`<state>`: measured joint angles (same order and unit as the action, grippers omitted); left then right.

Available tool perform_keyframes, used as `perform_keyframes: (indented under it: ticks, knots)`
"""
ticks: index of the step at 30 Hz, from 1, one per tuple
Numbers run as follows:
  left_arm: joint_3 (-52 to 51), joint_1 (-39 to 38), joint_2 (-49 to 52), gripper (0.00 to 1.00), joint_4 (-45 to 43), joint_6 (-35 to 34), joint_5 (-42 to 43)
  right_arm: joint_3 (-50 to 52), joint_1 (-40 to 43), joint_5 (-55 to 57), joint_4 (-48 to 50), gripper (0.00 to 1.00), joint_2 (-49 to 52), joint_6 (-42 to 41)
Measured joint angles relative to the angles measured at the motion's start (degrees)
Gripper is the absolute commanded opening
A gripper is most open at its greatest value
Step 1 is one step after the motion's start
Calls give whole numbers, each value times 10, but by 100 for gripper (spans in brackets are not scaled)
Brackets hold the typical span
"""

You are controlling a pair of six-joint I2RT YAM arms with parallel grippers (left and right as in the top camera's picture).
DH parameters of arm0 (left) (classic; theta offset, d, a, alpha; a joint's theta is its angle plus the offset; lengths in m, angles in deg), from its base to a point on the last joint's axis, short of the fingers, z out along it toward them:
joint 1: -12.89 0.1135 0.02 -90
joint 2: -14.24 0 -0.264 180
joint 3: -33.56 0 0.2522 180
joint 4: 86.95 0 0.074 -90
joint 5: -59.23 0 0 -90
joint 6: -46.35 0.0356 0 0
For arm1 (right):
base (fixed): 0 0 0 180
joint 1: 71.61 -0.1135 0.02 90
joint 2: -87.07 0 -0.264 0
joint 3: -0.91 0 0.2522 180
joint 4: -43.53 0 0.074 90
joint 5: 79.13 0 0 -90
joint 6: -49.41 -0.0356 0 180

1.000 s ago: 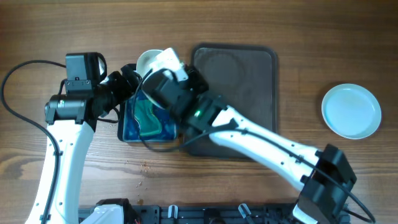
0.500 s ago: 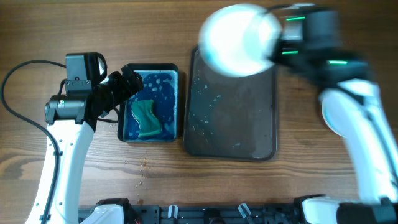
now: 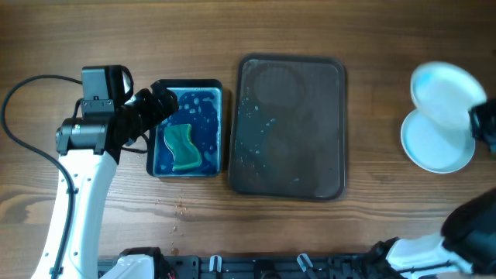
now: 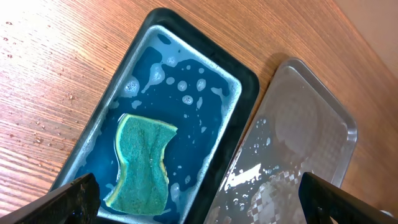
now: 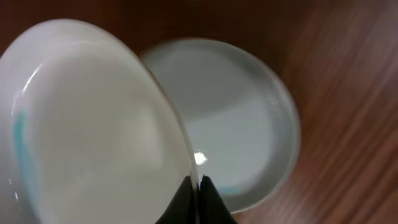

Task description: Clean dirty plates on tray and stack at the side

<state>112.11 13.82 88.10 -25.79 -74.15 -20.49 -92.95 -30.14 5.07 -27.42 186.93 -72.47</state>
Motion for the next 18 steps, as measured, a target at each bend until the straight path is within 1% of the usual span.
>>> perform_keyframes:
  ticks: [5,7,8,10,14,16,18]
  knots:
    - [0,0,0,100,0,0,1,30,28,-2,-9,4,54,14]
    - [0,0,0,100,0,0,1,36,25,-3,-11,33,56,22]
    - [0,0,0,100,0,0,1,37,24,-4,-12,37,56,24]
    - [0,0,0,100,0,0,1,37,22,-6,-20,39,56,31]
    - [0,0,0,100,0,0,1,38,21,-6,-37,40,43,35]
    - [0,0,0,100,0,0,1,39,19,-7,-44,41,16,41]
    - [0,0,0,100,0,0,1,39,12,-14,-49,43,-34,50]
